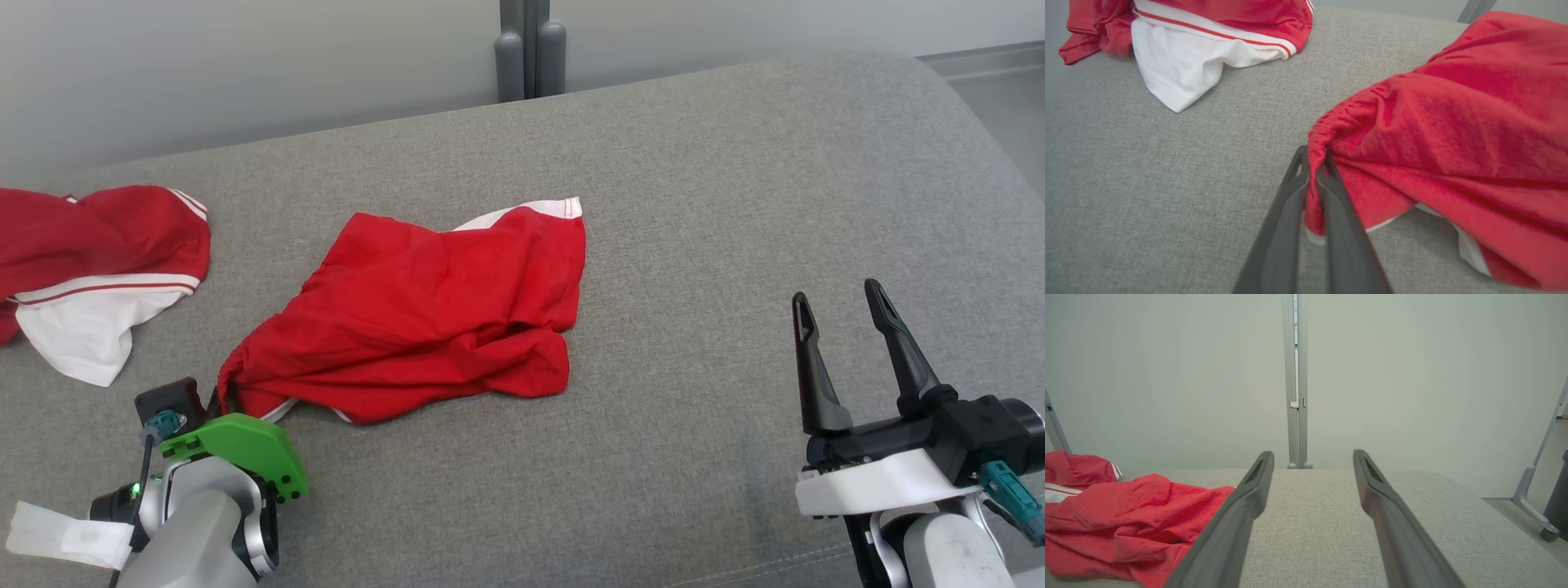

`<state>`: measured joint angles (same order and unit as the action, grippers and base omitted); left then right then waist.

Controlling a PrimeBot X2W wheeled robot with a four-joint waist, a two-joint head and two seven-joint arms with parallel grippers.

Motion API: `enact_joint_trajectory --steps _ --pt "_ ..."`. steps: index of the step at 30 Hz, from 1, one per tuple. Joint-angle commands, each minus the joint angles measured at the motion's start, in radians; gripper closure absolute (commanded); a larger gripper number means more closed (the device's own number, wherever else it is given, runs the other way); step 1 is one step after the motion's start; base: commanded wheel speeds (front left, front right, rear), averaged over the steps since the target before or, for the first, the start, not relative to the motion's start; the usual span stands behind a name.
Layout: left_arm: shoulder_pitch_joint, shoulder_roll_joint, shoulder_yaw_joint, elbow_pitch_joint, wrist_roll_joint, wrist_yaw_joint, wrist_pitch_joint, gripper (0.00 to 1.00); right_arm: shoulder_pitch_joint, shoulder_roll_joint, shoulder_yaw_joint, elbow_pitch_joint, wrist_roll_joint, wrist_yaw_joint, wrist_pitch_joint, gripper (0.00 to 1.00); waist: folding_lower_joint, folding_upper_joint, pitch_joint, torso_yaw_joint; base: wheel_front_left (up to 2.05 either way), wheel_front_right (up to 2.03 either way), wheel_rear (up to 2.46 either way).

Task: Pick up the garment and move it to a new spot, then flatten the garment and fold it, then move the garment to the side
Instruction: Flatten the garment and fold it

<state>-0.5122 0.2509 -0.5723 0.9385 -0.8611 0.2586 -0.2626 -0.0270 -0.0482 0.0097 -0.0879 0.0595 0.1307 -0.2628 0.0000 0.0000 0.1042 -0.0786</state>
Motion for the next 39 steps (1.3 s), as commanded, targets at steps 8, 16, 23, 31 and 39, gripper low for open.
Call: enact_joint_trajectory --steps 8,16,23,31,39 --pt "0.056 0.024 0.072 -0.166 0.073 -0.004 -0.003 0.00 0.009 -0.004 -0.004 0.030 0.006 0.000 -0.003 0.00 0.0000 0.0000 -0.011 0.025 0.00 0.00 0.00" --pt "0.176 0.008 0.151 -0.397 0.197 -0.022 -0.001 0.00 0.013 -0.004 0.002 0.050 -0.004 0.000 -0.003 0.00 0.0000 0.0000 -0.035 0.069 0.00 0.00 0.00" --pt "0.265 -0.018 0.167 -0.512 0.272 -0.035 -0.001 0.00 0.004 -0.004 0.024 0.125 -0.010 0.000 -0.003 0.00 0.0000 0.0000 -0.050 0.132 0.00 0.00 0.00" --pt "0.345 -0.049 0.186 -0.584 0.316 -0.043 -0.001 0.00 -0.058 -0.004 0.073 0.311 0.008 0.000 -0.003 0.00 0.0000 0.0000 -0.054 0.225 0.00 0.00 0.00" --pt "0.360 -0.068 0.182 -0.606 0.341 -0.056 -0.001 0.00 -0.151 -0.004 0.126 0.525 0.039 0.000 -0.003 0.00 0.0000 0.0000 -0.044 0.301 0.00 0.00 0.00"
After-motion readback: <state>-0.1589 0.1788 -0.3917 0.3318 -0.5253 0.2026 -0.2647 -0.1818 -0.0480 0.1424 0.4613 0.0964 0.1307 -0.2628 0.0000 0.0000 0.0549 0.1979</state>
